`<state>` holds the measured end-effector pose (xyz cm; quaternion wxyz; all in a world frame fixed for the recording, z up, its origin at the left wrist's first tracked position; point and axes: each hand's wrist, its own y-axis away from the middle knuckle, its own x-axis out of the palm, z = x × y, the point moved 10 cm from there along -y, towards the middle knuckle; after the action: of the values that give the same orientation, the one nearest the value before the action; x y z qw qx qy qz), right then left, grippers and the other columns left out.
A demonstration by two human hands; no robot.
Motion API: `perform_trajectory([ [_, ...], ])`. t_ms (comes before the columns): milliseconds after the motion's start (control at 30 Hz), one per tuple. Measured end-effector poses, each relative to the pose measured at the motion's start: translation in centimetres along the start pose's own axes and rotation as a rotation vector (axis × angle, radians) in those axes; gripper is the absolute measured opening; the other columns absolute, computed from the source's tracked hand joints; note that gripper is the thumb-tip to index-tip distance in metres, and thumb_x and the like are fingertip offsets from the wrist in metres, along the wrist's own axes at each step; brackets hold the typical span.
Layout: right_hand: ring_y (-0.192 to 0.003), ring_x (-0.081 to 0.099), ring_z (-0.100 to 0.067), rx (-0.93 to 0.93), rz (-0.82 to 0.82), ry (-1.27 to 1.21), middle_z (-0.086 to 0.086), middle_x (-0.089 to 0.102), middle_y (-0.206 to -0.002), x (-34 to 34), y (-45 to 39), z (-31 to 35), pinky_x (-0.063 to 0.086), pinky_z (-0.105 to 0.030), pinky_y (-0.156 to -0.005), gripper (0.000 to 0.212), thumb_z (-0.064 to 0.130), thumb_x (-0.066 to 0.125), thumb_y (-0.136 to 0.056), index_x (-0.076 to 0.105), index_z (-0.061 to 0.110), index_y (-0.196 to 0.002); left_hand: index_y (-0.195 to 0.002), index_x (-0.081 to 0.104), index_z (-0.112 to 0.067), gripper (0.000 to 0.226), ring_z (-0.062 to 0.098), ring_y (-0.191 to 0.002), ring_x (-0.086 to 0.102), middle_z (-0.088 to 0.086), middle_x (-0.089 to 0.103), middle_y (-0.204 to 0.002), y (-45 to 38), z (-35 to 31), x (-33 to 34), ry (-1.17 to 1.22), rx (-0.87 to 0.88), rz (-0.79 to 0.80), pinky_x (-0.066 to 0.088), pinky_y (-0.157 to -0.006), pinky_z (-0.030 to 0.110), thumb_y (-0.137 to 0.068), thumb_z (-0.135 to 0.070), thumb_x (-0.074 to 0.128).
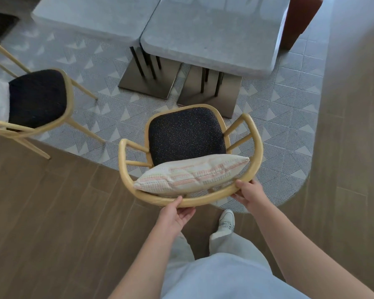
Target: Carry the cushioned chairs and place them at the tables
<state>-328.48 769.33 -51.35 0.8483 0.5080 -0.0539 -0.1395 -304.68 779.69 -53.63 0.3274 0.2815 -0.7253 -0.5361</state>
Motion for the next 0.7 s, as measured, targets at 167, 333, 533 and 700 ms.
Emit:
perform_trajectory([
  [167, -0.104, 0.069, -0.033, 0.030, -0.051, -0.039, -0.018, 0.067, -0.119, 3.9, 1.8, -4.1, 0.062, -0.040, -0.072, 0.031, -0.001, 0.059, -0.096, 0.052, 0.000, -0.126, -0.121, 0.056, 0.001, 0.024, 0.037, -0.090, 0.066, 0.025, 0.065, -0.104, 0.0, -4.2, -4.4, -0.069, 0.001, -0.006, 0.055, -0.068, 0.045, -0.100, -0.009, 0.060],
  [333, -0.103, 0.068, -0.033, 0.045, -0.050, -0.087, -0.018, 0.066, -0.116, 8.1, 3.3, -7.3, 0.061, -0.038, -0.067, 0.023, -0.004, 0.060, -0.094, 0.054, 0.003, -0.115, -0.125, 0.056, 0.000, 0.029, 0.036, -0.091, 0.067, 0.024, 0.066, -0.106, -0.3, -8.1, -8.4, -0.087, 0.023, -0.012, 0.056, -0.068, 0.044, -0.099, -0.011, 0.063],
  [533, -0.097, 0.070, -0.029, 0.045, -0.011, -0.106, -0.016, 0.067, -0.115, 11.0, 4.3, -9.2, 0.060, -0.036, -0.068, 0.023, -0.002, 0.061, -0.094, 0.055, 0.002, -0.116, -0.128, 0.055, -0.002, 0.036, 0.036, -0.102, 0.067, 0.024, 0.066, -0.116, -1.1, -10.7, -11.4, -0.039, 0.052, -0.001, 0.062, -0.062, 0.046, -0.096, -0.011, 0.067],
  [700, -0.089, 0.074, -0.027, 0.059, -0.019, -0.109, -0.016, 0.071, -0.108, 10.7, 4.1, -8.7, 0.061, -0.034, -0.059, 0.030, 0.002, 0.068, -0.091, 0.056, -0.001, -0.118, -0.129, 0.055, -0.005, 0.037, 0.036, -0.100, 0.070, 0.023, 0.067, -0.120, -1.6, -11.4, -11.5, -0.146, 0.063, 0.022, 0.063, -0.068, 0.047, -0.096, -0.014, 0.068],
])
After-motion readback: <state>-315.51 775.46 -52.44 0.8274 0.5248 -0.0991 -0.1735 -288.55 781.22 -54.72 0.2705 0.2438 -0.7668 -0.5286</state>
